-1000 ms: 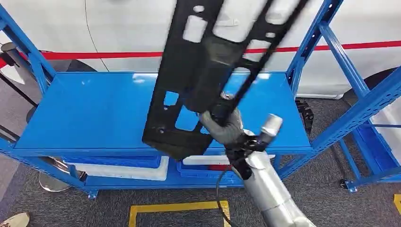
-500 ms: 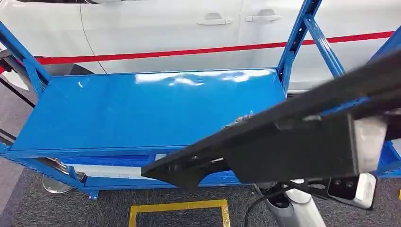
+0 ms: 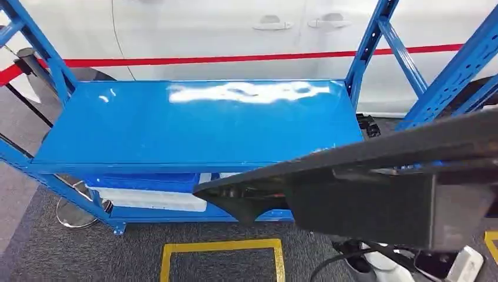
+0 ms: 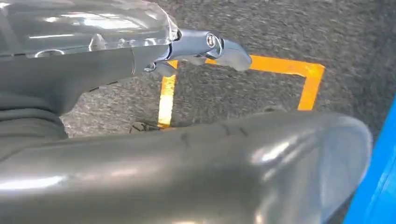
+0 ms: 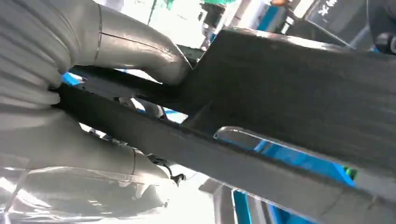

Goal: Take the parts from the cabinet and place them on the table.

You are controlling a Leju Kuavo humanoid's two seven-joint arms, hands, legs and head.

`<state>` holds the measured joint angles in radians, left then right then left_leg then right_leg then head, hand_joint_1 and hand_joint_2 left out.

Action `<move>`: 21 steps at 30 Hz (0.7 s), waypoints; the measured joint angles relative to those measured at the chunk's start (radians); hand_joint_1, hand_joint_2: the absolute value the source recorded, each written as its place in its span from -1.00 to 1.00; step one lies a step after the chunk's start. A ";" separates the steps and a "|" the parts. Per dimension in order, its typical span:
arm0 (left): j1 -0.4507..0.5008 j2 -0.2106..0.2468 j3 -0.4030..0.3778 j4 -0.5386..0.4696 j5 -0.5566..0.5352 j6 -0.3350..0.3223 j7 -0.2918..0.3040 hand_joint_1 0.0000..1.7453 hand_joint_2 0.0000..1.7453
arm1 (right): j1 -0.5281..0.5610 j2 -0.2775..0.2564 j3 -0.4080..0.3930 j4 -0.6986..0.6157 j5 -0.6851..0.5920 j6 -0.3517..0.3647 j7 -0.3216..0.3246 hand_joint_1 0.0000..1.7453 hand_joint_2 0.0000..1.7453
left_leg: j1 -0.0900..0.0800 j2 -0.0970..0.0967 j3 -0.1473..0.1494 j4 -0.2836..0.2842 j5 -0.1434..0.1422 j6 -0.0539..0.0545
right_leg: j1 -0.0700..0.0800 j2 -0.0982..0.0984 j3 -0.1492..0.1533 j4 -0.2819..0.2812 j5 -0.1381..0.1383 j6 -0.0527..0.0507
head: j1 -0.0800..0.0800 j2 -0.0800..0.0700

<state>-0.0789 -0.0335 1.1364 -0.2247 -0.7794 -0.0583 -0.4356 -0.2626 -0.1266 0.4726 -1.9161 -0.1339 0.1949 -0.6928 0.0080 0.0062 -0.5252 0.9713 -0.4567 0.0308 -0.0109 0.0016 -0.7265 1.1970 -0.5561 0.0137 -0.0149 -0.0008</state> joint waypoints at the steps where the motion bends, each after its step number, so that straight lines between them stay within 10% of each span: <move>1: 0.001 -0.001 0.000 0.000 0.001 -0.002 -0.002 -1.00 -1.00 | 0.003 -0.005 0.001 -0.002 0.001 0.007 0.000 0.88 1.00 | 0.000 0.001 -0.014 0.002 0.010 -0.002 | -0.003 0.000 -0.012 0.069 -0.035 0.005 | -0.001 0.000; 3: 0.002 -0.005 0.000 0.000 0.003 -0.005 -0.004 -1.00 -1.00 | 0.007 -0.014 0.007 -0.008 0.005 0.014 0.000 0.88 1.00 | 0.002 0.004 -0.047 0.010 0.027 -0.007 | -0.008 -0.001 0.002 0.124 -0.017 0.012 | -0.001 0.000; 6: 0.002 -0.011 0.001 0.000 0.005 -0.005 -0.005 -1.00 -1.00 | 0.007 -0.025 0.014 -0.020 0.010 0.026 0.000 0.88 1.00 | 0.010 0.004 -0.092 0.038 0.042 -0.022 | -0.021 -0.002 0.163 -0.068 0.064 0.022 | -0.001 0.000; 8: 0.003 -0.012 0.002 0.000 0.007 -0.005 -0.005 -1.00 -1.00 | 0.009 -0.031 0.017 -0.027 0.008 0.029 0.000 0.88 1.00 | 0.007 0.001 -0.108 0.055 0.049 -0.034 | -0.010 0.007 0.231 -0.178 0.017 0.008 | -0.003 0.000; 12: 0.009 -0.013 0.007 0.000 0.011 -0.003 -0.004 -1.00 -1.00 | 0.010 -0.050 0.019 -0.032 -0.003 0.040 -0.002 0.88 1.00 | 0.012 -0.002 -0.119 0.053 0.065 -0.062 | -0.015 0.001 0.201 -0.177 0.047 -0.029 | 0.000 0.000; 15: 0.014 -0.013 0.009 0.000 0.011 0.002 0.011 -1.00 -1.00 | 0.018 -0.064 0.019 -0.041 -0.006 0.034 -0.002 0.88 1.00 | 0.014 -0.003 -0.166 0.209 -0.110 -0.068 | -0.007 -0.001 0.161 -0.176 0.081 -0.049 | -0.002 0.000; 17: 0.015 -0.010 0.011 0.000 0.011 0.010 0.027 -1.00 -1.00 | 0.037 -0.078 0.017 -0.053 -0.006 0.029 -0.002 0.88 1.00 | 0.014 -0.002 -0.185 0.341 -0.162 -0.070 | 0.001 -0.005 0.132 -0.173 0.101 -0.052 | -0.002 0.000; 19: 0.019 -0.007 0.017 0.000 0.013 0.022 0.041 -1.00 -1.00 | 0.057 -0.092 0.011 -0.066 -0.006 0.025 -0.002 0.88 1.00 | 0.012 -0.003 -0.142 0.337 -0.105 -0.062 | 0.009 -0.006 0.105 -0.170 0.120 -0.053 | -0.002 0.000; 21: 0.021 -0.001 0.022 0.000 0.014 0.028 0.051 -1.00 -1.00 | 0.073 -0.108 0.000 -0.079 -0.009 0.027 -0.002 0.88 1.00 | 0.003 -0.004 -0.028 0.194 -0.047 -0.042 | 0.016 -0.004 0.081 -0.168 0.139 -0.052 | -0.003 0.000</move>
<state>-0.0580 -0.0347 1.1585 -0.2247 -0.7652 -0.0306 -0.3846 -0.1891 -0.2342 0.4723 -1.9954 -0.1427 0.2224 -0.6943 0.0113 0.0025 -0.5530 1.1653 -0.5034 -0.0111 0.0048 -0.0021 -0.6457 1.0292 -0.4174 -0.0386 -0.0175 -0.0008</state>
